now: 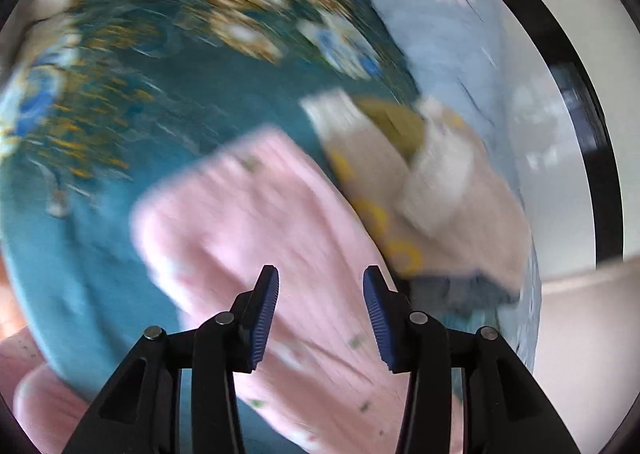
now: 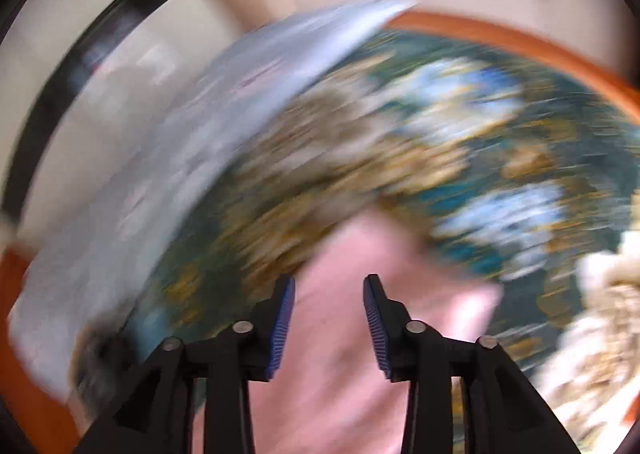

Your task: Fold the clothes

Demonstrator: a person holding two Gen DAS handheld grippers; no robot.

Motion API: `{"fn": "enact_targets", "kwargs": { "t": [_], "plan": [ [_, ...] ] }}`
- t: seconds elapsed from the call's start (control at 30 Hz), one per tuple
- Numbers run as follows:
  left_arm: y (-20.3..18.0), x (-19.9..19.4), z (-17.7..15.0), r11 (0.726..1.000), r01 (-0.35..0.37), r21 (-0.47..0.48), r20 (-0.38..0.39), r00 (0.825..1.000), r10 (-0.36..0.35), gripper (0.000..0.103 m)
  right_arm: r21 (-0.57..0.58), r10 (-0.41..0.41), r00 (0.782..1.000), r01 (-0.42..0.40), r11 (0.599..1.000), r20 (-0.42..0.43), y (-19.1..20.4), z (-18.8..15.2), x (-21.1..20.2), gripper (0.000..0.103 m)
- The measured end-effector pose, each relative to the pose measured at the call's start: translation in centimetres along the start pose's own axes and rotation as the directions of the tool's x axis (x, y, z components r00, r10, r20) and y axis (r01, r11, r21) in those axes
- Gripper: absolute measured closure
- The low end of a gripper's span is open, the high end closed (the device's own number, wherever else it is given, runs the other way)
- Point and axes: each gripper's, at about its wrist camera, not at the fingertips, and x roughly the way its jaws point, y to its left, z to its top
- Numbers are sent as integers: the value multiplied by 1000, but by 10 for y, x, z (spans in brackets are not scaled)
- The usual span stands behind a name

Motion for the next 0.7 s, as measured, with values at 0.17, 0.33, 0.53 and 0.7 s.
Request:
{"fn": "enact_targets", "kwargs": {
  "t": [0.17,0.33,0.53,0.7],
  "plan": [
    [-24,31,-52,988,-52,143,-91,994,65,58,-127,98,892,-170,977,-442,102,-94,84,57],
    [-9,34,-73,978,-100,184,-108,987,121,58,-166,-19,867,-74,983,-499,137,-132,123,57],
    [7,31,-77,978,-104,183,-115,985,127,58,-225,-221,854,126,966,-471,158,-154,154,60],
    [9,25,-77,972,-101,212,-115,985,127,58,-211,-295,845,221,952,-447,156,-155,160,83]
  ]
}}
